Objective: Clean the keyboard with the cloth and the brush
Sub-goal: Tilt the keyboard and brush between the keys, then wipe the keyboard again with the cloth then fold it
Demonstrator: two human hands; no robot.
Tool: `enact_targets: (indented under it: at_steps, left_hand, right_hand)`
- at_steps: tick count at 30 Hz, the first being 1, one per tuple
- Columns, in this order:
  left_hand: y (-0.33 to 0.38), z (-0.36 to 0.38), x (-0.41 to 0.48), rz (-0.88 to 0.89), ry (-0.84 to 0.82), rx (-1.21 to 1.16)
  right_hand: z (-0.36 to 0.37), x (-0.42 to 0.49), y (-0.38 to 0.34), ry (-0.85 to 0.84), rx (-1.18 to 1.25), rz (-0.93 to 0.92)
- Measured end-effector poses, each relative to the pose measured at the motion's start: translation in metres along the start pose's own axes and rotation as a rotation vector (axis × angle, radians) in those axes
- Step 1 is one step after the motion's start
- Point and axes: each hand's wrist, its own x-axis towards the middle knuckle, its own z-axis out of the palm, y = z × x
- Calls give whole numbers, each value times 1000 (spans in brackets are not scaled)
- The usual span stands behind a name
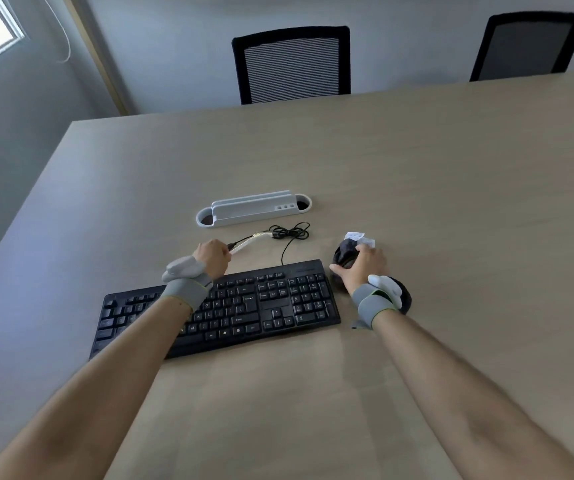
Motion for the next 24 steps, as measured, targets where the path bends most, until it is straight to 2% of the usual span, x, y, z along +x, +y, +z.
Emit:
enact_targets:
  at_steps: [2, 4, 8, 12, 15, 16, 17, 19, 21, 24]
  left_hand:
    - [-3, 7, 10, -9, -33, 64]
    - [-11, 16, 15, -6, -47, 103]
    - [-19, 32, 26, 22, -10, 148]
    - [-19, 43, 31, 29, -22, 177]
    - [-6, 42, 24, 124, 146, 170]
    - [5, 40, 21, 213, 191, 102]
    - [19, 35, 15, 335, 167, 7]
    - [51, 27, 4, 538, -42, -221]
    - [79, 18, -8, 579, -245, -409]
    - [95, 0, -18, 503, -302, -678]
  right_hand:
    - [4, 5, 3, -71, -1, 72]
    - [6, 7, 6, -48, 28, 60]
    - [5, 12, 11, 17, 277, 55]
    - [1, 15, 13, 155, 315, -104]
    - [-10, 16, 8, 242, 385, -277]
    - [-15, 15, 3, 260, 414, -337]
    - [-21, 14, -2, 273, 443, -397]
    - [-34, 11, -18, 243, 502, -460]
    - [-46, 6, -37, 162, 576, -462]
    - [-60, 1, -62, 41, 671, -468]
